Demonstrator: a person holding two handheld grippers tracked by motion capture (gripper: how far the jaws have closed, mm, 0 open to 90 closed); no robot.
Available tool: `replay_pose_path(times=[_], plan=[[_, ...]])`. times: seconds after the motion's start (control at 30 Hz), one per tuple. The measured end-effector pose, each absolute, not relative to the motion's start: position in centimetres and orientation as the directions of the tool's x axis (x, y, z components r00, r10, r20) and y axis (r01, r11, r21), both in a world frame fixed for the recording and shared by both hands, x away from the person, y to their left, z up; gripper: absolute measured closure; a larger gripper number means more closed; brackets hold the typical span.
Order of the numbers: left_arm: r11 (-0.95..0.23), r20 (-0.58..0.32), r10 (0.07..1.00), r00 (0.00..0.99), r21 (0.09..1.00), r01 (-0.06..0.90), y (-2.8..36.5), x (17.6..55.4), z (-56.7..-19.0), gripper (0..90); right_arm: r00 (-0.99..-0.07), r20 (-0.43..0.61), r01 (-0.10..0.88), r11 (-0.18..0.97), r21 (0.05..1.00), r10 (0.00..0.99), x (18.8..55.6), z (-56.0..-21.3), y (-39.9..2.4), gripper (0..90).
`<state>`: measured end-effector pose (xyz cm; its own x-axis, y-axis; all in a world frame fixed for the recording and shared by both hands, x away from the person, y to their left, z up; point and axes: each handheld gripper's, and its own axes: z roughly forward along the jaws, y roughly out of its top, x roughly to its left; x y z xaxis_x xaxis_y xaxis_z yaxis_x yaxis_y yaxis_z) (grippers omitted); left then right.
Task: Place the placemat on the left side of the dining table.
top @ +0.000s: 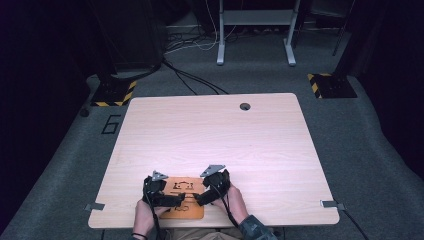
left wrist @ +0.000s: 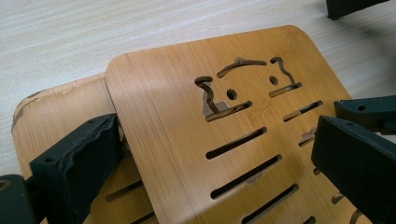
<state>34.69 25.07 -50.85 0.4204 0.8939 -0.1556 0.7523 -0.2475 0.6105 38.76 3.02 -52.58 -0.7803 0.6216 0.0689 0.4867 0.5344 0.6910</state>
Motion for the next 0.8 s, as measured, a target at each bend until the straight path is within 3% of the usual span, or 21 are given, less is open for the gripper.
replay_pose_path(times=[0.27, 0.8], plan=[[-0.259, -0.150, 0.892, 0.426, 0.603, 0.754, 25.1, 34.7, -50.7, 4.7, -0.780, 0.068, 0.486, 0.534, 0.692, 0.622, 38.8, -52.6, 3.0, 0.0], [-0.172, -0.259, 0.873, 0.413, 0.628, 0.759, 26.4, 34.7, -49.8, 14.8, -0.774, 0.085, 0.498, 0.519, 0.695, 0.628, 38.8, -52.6, 2.9, 0.0]])
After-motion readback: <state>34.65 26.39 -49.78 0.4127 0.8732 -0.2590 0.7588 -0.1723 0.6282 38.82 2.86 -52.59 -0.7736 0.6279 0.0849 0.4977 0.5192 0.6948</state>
